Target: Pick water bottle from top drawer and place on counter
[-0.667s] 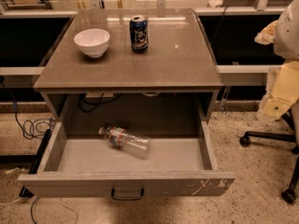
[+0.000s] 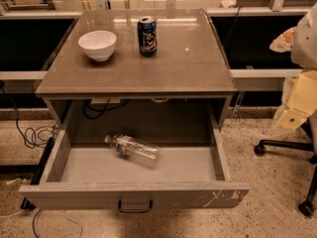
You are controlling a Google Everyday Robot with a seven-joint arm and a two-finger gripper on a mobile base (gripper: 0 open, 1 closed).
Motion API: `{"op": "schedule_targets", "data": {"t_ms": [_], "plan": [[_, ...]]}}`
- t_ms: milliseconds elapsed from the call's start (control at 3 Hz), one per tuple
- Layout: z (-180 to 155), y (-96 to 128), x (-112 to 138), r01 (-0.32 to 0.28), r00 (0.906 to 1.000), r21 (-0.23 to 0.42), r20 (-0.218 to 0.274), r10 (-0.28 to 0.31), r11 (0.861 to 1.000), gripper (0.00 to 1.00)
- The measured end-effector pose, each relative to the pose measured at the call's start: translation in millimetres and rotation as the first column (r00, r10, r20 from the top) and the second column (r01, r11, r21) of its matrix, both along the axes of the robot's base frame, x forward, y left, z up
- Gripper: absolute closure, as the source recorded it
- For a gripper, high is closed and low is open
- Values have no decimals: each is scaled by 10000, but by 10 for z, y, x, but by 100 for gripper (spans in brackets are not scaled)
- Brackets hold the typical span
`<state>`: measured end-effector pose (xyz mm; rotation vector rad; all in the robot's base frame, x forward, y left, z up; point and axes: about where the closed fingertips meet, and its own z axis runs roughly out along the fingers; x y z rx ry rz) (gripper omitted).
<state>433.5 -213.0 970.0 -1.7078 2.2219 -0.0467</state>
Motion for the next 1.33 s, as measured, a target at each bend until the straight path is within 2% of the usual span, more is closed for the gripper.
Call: {"op": "schedule_targets", "data": {"t_ms": [333, 667, 1000, 1333], "plan": [[-151, 212, -157, -504, 9986, 953, 235, 484, 9942, 0], [-374, 509, -372, -1061, 9933, 2130, 676, 937, 9713, 0], [-691, 817, -503, -1023, 9913, 2990, 1100, 722, 9488, 0], [-691, 817, -503, -1023, 9913, 2990, 1100, 722, 9488, 0]]}}
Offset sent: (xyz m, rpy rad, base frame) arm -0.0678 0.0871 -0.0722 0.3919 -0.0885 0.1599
